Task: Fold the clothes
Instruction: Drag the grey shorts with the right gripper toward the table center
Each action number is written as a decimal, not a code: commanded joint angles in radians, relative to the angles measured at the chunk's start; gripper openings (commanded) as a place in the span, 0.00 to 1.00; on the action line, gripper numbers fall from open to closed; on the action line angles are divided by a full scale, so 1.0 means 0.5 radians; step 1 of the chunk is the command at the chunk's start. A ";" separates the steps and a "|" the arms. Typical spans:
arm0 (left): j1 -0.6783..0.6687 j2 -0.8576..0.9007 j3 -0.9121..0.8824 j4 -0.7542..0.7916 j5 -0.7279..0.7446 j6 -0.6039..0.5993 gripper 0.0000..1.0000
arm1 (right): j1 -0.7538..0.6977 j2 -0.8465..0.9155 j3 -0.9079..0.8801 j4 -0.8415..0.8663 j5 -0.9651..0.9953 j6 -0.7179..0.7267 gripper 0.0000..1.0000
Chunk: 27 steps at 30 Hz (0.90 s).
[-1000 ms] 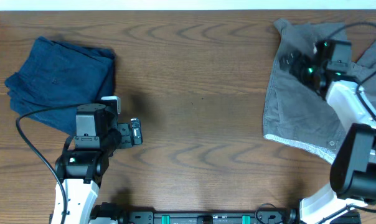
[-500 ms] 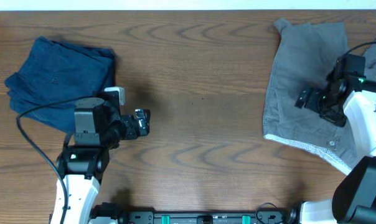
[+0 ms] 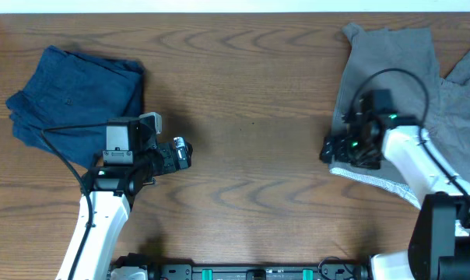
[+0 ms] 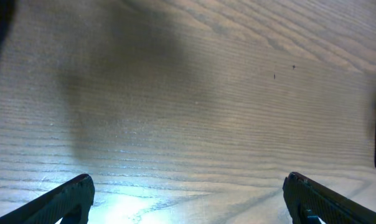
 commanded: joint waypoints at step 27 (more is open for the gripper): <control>0.005 0.010 0.034 -0.069 0.021 -0.018 0.98 | 0.858 -0.008 -0.218 1.254 -0.720 0.471 0.01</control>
